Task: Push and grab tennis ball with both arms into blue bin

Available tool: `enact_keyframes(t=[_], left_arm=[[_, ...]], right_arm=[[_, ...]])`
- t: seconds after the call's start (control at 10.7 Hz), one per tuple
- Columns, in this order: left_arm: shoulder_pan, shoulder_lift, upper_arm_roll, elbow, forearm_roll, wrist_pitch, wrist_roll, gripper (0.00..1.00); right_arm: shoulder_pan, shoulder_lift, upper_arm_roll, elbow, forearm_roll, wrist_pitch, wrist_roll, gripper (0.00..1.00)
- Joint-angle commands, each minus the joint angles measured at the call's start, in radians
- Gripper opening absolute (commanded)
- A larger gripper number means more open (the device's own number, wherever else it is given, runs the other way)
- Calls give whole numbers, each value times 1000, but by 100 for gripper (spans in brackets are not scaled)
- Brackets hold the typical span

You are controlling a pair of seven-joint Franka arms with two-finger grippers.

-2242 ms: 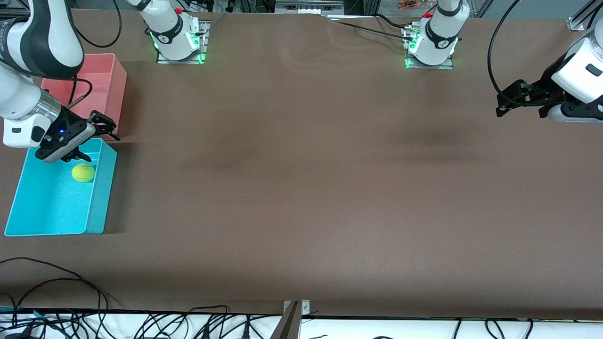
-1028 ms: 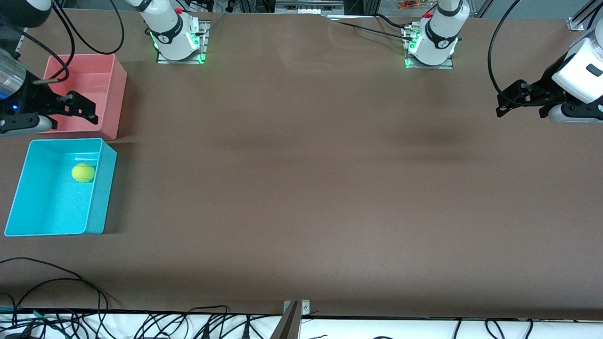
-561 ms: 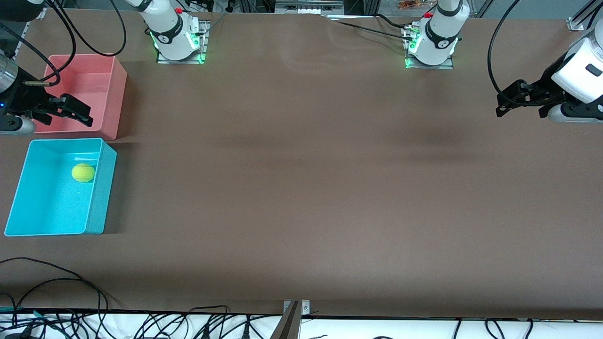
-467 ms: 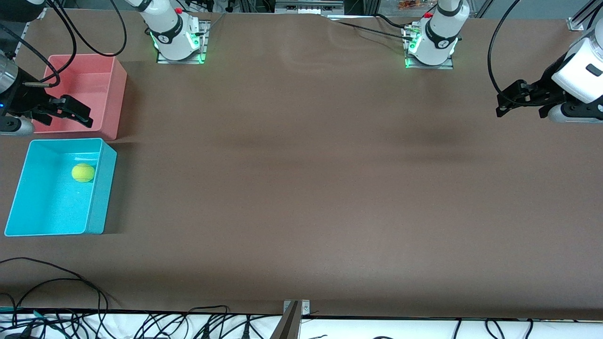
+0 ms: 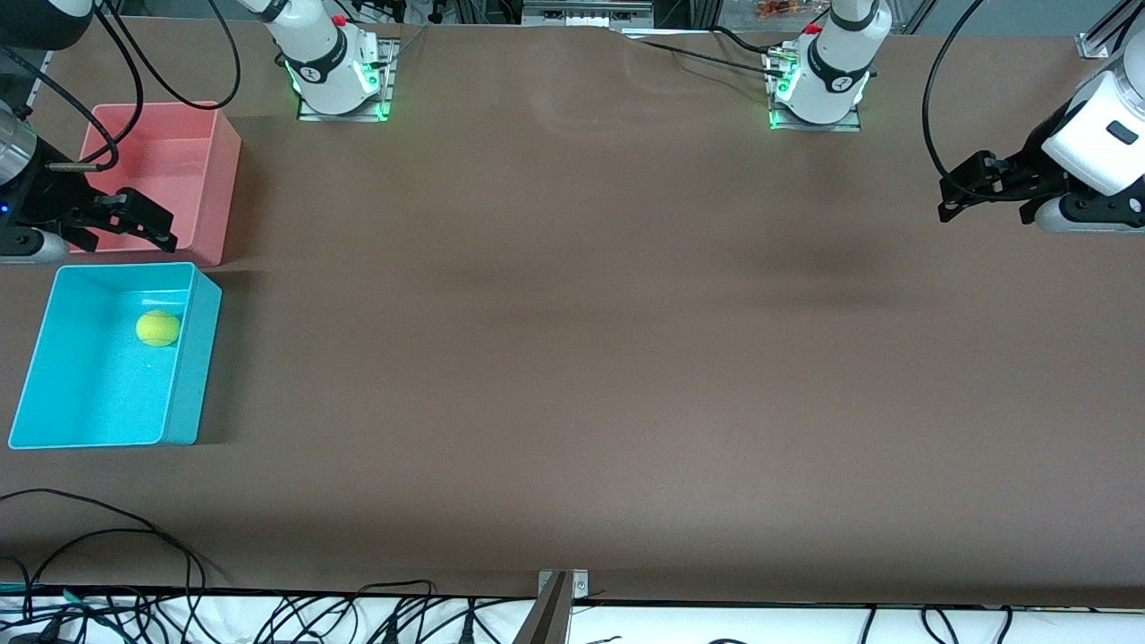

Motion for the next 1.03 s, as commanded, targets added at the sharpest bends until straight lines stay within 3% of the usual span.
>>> enact_keyframes(t=[0.0,0.93], left_arm=[[3,12,-2,30,-12,-22,-9,100],[0,12,-2,30,-12,-22,-12,100]], right_arm=[[2,2,5,6,-5,11,-11,100],[4,-3,17,8,3,-15,-3,100]])
